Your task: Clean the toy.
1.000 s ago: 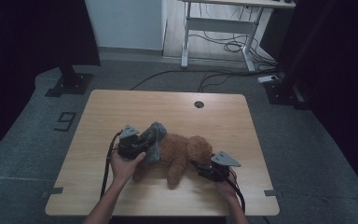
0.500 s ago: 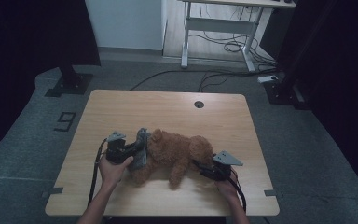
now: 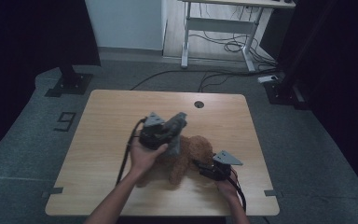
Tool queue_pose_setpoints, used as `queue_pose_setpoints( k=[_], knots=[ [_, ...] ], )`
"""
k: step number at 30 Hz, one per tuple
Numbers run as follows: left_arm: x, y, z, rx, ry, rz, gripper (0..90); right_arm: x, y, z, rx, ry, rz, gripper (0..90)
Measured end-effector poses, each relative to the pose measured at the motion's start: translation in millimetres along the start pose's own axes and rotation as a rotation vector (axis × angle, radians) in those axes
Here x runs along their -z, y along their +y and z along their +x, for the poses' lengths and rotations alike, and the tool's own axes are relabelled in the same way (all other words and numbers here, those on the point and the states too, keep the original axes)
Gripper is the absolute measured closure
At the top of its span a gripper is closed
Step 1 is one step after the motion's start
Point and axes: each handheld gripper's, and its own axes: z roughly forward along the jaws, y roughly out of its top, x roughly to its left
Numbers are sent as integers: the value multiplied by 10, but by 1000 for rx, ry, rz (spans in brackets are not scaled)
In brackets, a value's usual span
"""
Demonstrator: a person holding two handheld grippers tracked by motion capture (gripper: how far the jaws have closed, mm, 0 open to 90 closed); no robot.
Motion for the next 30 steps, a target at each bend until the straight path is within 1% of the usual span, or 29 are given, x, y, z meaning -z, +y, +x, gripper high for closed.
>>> queue_pose_setpoints(
  k=[2,3,5,6,7,8,9,10,12,13,14,15,16,18,19,22,25,28,30],
  knots=[
    [-204,31,-142,-15,-28,31,775,2,1,3,9,-2,0,352],
    [-309,31,-203,-27,-35,49,775,2,0,6,10,-3,-2,352],
    [-518,-6,-300,-32,-47,96,775,2,-1,10,9,-6,-4,352],
    [-614,-44,-329,-31,-55,122,774,2,-2,11,9,-6,-4,352],
    [-703,-96,-345,-22,-73,148,773,3,-1,15,6,-6,-3,352],
    [-775,-155,-350,-14,-81,170,772,4,-1,16,10,-8,-1,352],
    [-805,-209,-342,-6,-86,160,773,5,0,21,14,-12,4,351],
    [-797,-245,-307,16,-99,146,775,5,-3,21,15,-16,15,350],
    [-749,-262,-237,46,-105,136,778,9,-12,16,17,-14,15,350],
    [-714,-266,-197,49,-89,135,778,7,-9,20,21,-15,15,350],
    [-671,-270,-157,49,-64,133,778,3,-5,23,19,-17,17,351],
    [-623,-275,-108,43,-30,134,778,1,-4,21,16,-19,16,351],
    [-573,-285,-50,45,-4,133,779,1,-5,20,12,-19,16,351],
    [-469,-317,84,69,1,127,780,4,-3,28,19,-17,16,351],
    [-420,-333,129,73,9,123,780,0,0,37,26,-18,15,351],
    [-240,-370,255,68,44,105,780,-14,10,57,36,-22,17,351],
    [-105,-405,384,90,60,90,780,-11,3,45,29,-19,15,351],
    [3,-472,488,102,77,80,779,-13,3,52,31,-20,14,350],
    [65,-533,555,121,78,69,779,-12,4,58,34,-20,15,349]
  ],
)
